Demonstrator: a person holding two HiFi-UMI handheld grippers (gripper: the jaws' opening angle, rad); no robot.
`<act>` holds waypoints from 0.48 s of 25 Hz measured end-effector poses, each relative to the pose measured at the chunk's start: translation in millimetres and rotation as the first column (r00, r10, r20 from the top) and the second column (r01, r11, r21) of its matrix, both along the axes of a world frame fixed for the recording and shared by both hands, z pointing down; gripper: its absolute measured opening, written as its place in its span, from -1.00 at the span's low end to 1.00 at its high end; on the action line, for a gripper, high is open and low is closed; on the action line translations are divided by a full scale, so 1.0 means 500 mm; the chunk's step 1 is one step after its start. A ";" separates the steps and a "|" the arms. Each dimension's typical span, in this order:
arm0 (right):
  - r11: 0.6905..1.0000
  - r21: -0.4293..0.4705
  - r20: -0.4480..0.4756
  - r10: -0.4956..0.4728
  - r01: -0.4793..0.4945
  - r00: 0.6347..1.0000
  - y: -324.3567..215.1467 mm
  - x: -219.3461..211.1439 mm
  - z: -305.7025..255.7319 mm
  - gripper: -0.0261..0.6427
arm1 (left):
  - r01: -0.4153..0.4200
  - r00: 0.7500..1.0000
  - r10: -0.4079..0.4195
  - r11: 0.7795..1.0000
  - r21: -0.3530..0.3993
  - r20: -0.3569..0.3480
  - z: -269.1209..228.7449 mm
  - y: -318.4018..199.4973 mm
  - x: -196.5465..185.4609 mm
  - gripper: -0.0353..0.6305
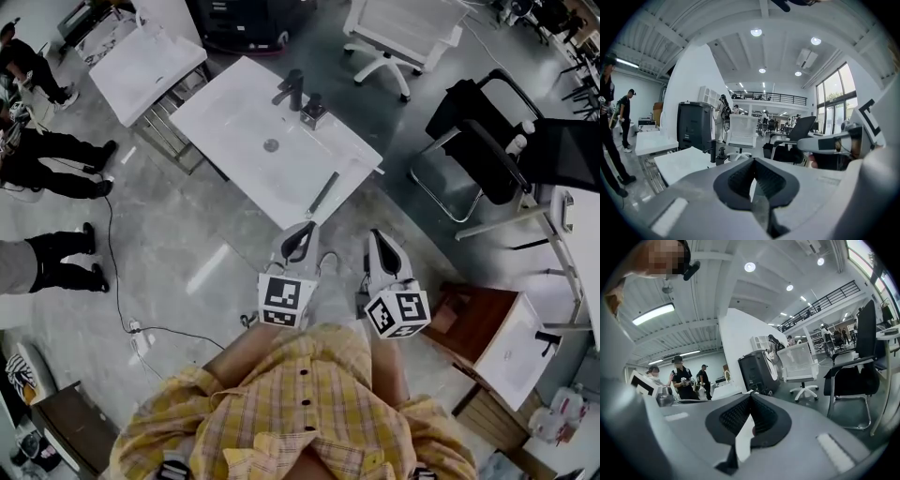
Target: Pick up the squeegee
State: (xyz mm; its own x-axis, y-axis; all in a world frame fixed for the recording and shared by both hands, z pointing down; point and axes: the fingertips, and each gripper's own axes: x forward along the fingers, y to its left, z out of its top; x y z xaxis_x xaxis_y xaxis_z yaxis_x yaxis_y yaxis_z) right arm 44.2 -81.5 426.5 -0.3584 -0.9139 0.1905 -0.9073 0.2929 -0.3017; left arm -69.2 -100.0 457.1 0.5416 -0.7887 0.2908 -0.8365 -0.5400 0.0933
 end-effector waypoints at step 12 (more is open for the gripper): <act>0.995 -0.092 0.018 -0.035 0.036 0.999 -0.138 0.049 0.089 -0.91 | -0.016 0.995 0.029 0.992 -0.122 0.100 0.108 -0.158 0.079 -0.89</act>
